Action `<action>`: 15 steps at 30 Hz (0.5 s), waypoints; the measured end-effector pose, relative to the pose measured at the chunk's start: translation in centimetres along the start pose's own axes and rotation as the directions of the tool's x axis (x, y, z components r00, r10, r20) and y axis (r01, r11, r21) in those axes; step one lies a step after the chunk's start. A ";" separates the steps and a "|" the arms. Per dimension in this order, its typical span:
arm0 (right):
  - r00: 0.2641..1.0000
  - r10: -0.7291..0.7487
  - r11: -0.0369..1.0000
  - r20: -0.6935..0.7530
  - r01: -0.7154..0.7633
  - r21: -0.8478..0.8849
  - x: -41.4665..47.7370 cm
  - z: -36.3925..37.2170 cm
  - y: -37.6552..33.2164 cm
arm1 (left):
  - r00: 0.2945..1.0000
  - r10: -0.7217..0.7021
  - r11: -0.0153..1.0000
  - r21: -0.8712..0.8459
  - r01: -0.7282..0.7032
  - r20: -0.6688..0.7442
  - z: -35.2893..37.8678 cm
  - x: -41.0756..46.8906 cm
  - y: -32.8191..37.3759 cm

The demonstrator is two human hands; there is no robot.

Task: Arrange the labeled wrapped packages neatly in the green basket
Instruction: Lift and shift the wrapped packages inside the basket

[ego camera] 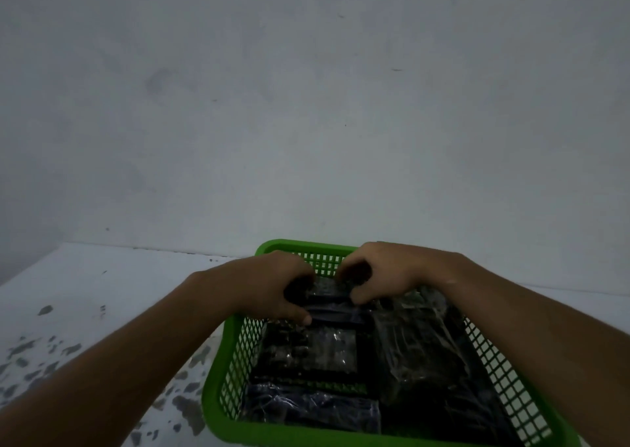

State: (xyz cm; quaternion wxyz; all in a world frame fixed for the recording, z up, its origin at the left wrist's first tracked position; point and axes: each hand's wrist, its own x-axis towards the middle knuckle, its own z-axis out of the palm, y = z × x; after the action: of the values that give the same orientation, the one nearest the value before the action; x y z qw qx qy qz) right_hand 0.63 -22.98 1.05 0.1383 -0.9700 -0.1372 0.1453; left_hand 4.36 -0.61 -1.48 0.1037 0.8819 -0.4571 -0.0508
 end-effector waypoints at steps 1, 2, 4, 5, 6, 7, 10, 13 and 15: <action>1.000 -0.006 0.998 -0.009 0.007 0.070 -0.2 -0.1 0.3 | 1.000 -0.009 1.000 -0.001 0.009 0.012 -0.1 0.1 0.0; 1.000 -0.011 0.993 -0.014 0.012 0.121 -0.4 -0.1 0.6 | 1.000 -0.012 1.000 0.006 0.012 0.025 -0.3 0.2 0.0; 1.000 -0.017 0.987 -0.013 0.019 0.161 -0.6 0.1 1.0 | 0.999 -0.009 0.999 0.053 0.007 0.047 -0.5 0.5 0.0; 1.000 -0.022 0.987 -0.009 0.023 0.162 -0.6 0.1 1.2 | 0.999 -0.005 0.997 0.080 0.001 0.051 -0.6 0.7 0.2; 1.000 -0.026 0.987 -0.009 0.027 0.161 -0.6 0.2 1.2 | 0.999 0.004 0.995 0.099 -0.008 0.046 -0.7 0.9 0.3; 0.999 -0.027 0.986 -0.019 0.030 0.166 -0.7 0.1 1.3 | 0.999 0.015 0.994 0.106 -0.019 0.035 -0.8 1.0 0.4; 0.993 -0.021 0.976 -0.114 0.045 0.214 -1.1 -0.3 1.3 | 0.997 0.069 0.996 0.067 -0.067 -0.035 -1.2 1.0 0.5; 0.983 -0.018 0.972 -0.181 0.059 0.226 -1.7 -0.8 1.1 | 0.991 0.101 0.995 0.032 -0.098 -0.087 -1.9 1.0 -0.3; 0.988 -0.001 0.970 -0.156 0.039 0.238 -1.9 -0.9 1.1 | 0.989 0.079 0.997 0.019 -0.077 -0.127 -2.1 1.1 -1.0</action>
State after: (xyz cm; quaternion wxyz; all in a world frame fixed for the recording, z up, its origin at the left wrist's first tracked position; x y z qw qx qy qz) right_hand -0.61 -24.82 2.00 0.2665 -0.9530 -0.1171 0.0839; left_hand 6.18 -0.70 0.35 0.1282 0.8655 -0.4840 0.0131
